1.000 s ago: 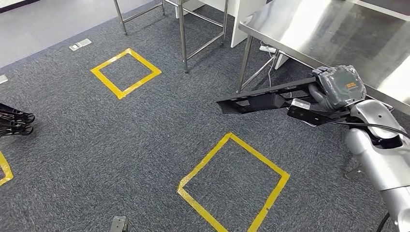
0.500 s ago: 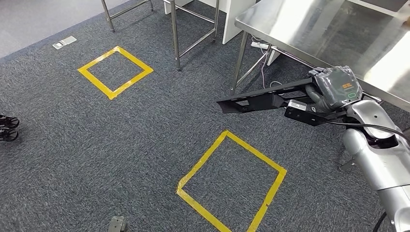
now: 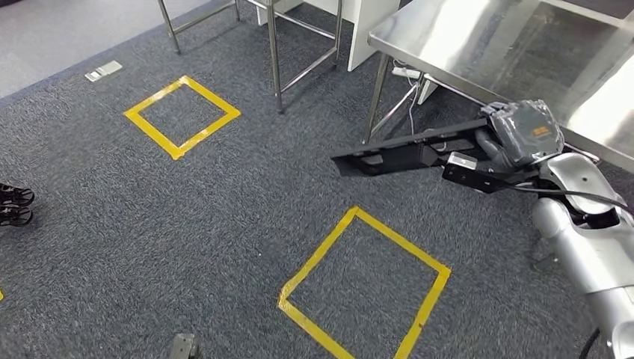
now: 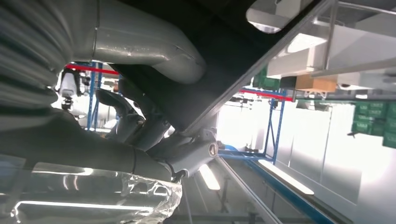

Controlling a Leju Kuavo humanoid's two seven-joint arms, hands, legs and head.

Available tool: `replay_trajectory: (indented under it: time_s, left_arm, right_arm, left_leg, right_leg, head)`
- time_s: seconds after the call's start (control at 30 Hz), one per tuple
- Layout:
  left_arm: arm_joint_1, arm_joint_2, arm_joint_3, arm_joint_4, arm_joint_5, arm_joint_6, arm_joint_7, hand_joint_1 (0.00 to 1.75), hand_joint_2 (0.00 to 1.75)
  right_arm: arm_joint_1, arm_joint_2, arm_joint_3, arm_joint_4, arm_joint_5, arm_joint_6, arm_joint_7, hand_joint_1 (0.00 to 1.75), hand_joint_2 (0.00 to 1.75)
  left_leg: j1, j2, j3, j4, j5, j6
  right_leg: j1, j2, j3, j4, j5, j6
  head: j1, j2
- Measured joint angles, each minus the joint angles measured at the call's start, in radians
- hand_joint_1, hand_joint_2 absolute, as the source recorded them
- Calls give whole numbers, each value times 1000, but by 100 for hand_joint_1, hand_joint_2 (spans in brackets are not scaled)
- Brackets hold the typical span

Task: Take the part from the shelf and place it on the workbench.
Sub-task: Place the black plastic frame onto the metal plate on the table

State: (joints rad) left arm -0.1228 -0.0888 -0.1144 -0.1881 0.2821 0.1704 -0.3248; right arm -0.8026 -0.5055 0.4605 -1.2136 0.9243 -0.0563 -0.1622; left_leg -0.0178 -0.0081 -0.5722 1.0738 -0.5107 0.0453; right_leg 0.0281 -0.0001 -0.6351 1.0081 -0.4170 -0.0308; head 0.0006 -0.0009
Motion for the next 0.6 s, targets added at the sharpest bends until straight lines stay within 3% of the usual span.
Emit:
replay_trajectory:
  time_s: [0.07, 0.17, 0.2, 0.23, 0.27, 0.3, 0.33, 0.4, 0.5, 0.57, 0.6]
  left_arm:
    - [-1, 0, 0, 0, -1, 1, 0, 0, 0]
    - [0, 1, 0, 0, -1, 2, 0, 0, 0]
    - [1, 1, 0, 0, -1, 2, 0, 0, 0]
    - [2, 2, 0, 0, -1, 2, 0, 0, 0]
    - [2, 2, 0, 0, -1, 2, 0, 0, 0]
    - [2, 3, 0, 0, -1, 2, 0, 0, 0]
    - [2, 4, 0, 0, -1, 2, 0, 0, 0]
    - [2, 6, 1, 0, -1, 2, 1, 0, 0]
    - [3, 5, 1, 0, -1, 2, 1, 0, 0]
    - [1, 5, 1, 0, -2, 2, 0, 0, 0]
    - [0, 5, 2, 0, -2, 2, 0, 0, 0]
  right_arm:
    - [-5, 3, -2, 1, 2, 0, 0, 175, 175]
    - [-10, 12, -1, 2, 2, 0, 0, 175, 175]
    - [-9, 14, -1, 3, 2, 0, 0, 175, 175]
    - [-9, 16, -1, 5, 2, 0, 0, 175, 175]
    - [-9, 18, -1, 6, 4, 0, 0, 175, 175]
    - [-9, 19, -1, 8, 5, 0, 0, 175, 175]
    - [-9, 20, -1, 10, 6, 1, -1, 175, 175]
    - [-9, 22, 0, 12, 7, 1, -2, 175, 175]
    - [-8, 23, -2, 13, 8, 1, -3, 175, 175]
    - [-10, 20, -4, 13, 8, 1, -3, 175, 175]
    - [-9, 19, -4, 14, 8, 1, -3, 175, 175]
  left_leg:
    - [3, 0, -28, 68, -26, -11]
    - [20, 0, -139, 238, -89, -37]
    - [26, 1, -165, 256, -90, -45]
    - [31, 2, -174, 238, -69, -53]
    - [37, 3, -165, 187, -25, -59]
    - [41, 3, -146, 117, 30, -63]
    - [44, 4, -125, 49, 64, -64]
    - [44, 3, -100, -22, 87, -49]
    - [41, 3, -86, -33, 93, -23]
    - [45, 4, -74, -41, 92, -12]
    - [46, 4, -69, -43, 89, -8]
  right_leg:
    - [-15, -1, 31, -16, 1, -9]
    - [-18, 0, 49, -20, -8, -18]
    - [-20, 2, 54, -19, -13, -16]
    - [-22, 3, 60, -19, -19, -12]
    - [-26, 4, 67, -18, -26, -5]
    - [-28, 5, 73, -16, -33, 1]
    - [-28, 6, 76, -10, -41, 9]
    - [-24, 9, 72, -1, -54, 23]
    - [-17, 12, 67, 9, -68, 42]
    - [-19, 10, 38, 67, -94, 48]
    - [-25, 9, 3, 128, -114, 50]
  head:
    - [-2, 0]
    - [-5, 0]
    - [-5, 0]
    - [-5, 0]
    - [-5, 0]
    - [-6, 0]
    - [-6, 0]
    - [-7, 0]
    - [-6, 0]
    - [-4, 0]
    - [-2, 0]
